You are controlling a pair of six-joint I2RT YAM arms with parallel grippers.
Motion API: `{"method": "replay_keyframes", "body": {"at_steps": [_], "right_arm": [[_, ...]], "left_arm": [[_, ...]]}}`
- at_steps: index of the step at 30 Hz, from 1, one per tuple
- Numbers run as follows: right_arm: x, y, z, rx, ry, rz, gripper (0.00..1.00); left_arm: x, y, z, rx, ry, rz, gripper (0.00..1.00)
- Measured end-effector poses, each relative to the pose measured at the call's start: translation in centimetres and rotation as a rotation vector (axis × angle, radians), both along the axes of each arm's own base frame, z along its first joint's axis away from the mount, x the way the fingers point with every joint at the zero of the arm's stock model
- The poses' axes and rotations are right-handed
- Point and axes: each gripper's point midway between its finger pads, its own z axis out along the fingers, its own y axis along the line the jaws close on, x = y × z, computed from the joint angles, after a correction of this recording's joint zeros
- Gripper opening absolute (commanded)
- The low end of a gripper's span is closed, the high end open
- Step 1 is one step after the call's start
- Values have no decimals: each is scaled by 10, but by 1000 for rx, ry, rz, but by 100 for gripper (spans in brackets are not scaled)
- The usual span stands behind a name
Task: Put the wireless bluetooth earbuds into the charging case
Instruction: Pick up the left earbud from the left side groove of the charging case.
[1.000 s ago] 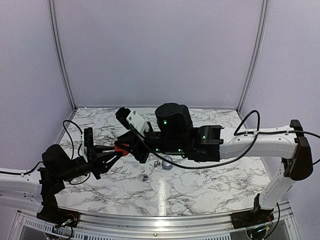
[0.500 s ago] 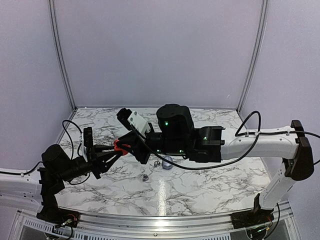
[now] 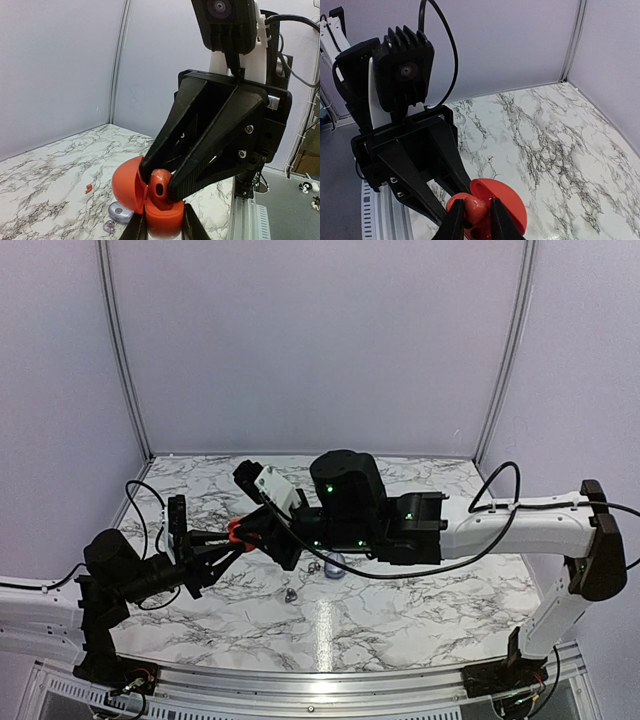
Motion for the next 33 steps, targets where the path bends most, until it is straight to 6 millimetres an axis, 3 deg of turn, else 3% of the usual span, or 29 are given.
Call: {"method": "replay_keyframes", "body": {"at_steps": [5,18,27,33], "right_arm": [[0,0,-1,-6,4,0,32],[-3,-2,0,-13,11,16,42],[-9,-15,35,54,-10,26,43],[-2,-19,35,50,-7,13,42]], "left_arm": [[1,0,-1,4,4,3,0],[1,1,0,-2,4,7,0],[1,1,2,-9,5,6,0],[1,0,0,-5,7,5,0]]}}
